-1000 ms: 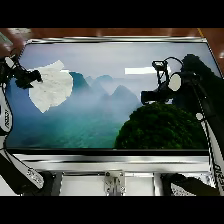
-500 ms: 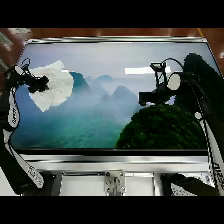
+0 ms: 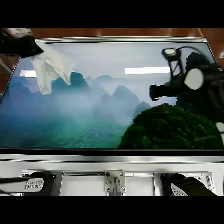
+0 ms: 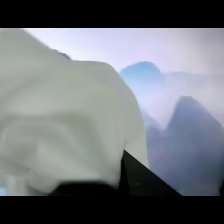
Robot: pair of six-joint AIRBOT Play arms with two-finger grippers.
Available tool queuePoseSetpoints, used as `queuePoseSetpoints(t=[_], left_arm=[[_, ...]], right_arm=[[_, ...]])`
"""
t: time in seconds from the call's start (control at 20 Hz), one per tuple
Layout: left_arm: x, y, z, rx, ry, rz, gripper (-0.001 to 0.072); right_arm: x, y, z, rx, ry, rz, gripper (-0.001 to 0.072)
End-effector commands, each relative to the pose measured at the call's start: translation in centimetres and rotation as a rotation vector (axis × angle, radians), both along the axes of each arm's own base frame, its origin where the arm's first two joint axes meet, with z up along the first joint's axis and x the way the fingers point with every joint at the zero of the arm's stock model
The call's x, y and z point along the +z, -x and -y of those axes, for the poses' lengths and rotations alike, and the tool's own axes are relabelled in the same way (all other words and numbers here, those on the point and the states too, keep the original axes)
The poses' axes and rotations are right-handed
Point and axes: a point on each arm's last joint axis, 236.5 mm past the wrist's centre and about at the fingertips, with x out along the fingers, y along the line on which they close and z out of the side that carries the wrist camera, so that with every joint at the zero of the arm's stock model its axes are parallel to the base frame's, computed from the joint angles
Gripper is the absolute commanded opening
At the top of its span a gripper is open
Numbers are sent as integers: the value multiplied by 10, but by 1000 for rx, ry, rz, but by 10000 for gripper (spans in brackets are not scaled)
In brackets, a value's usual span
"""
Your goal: Fold the shirts.
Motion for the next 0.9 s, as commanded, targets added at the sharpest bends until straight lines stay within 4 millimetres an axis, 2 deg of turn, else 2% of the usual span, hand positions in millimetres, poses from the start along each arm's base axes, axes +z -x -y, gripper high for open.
queuePoseSetpoints(t=[0.0, 0.05, 0.15, 0.25, 0.35, 0.45, 0.55, 0.6, 0.65, 0.7, 0.75, 0.8, 0.85], left_arm=[[65, 119, 83, -214, 35, 99, 38], [60, 142, 105, -266, 57, 73, 38], [31, 175, 151, -361, 98, -15, 38], [-17, 192, 198, -423, 127, -104, 38], [-76, 200, 248, -421, 186, -173, 39], [-132, 210, 291, -390, 268, -241, 39], [-183, 225, 328, -362, 336, -341, 40], [-203, 231, 340, -360, 334, -395, 99], [-215, 232, 346, -354, 331, -439, 558], [-219, 229, 343, -348, 320, -475, 720], [-218, 221, 327, -358, 281, -495, 720], [-214, 209, 302, -364, 228, -512, 720], [-211, 194, 261, -345, 156, -536, 720]], right_arm=[[88, 31, 40, -69, 70, 186, 695], [106, 46, 48, -98, 64, 221, 695], [122, 77, 60, -142, 49, 235, 695], [117, 108, 67, -159, 54, 162, 694], [105, 128, 73, -173, 74, 74, 694], [94, 130, 73, -171, 84, 38, 694], [75, 123, 71, -165, 94, 20, 694], [62, 119, 70, -171, 94, 1, 694], [45, 115, 69, -173, 102, -26, 694], [28, 111, 68, -168, 113, -47, 694], [17, 105, 69, -155, 129, -52, 694], [9, 99, 75, -161, 144, -57, 695], [5, 93, 87, -194, 146, -65, 695]])
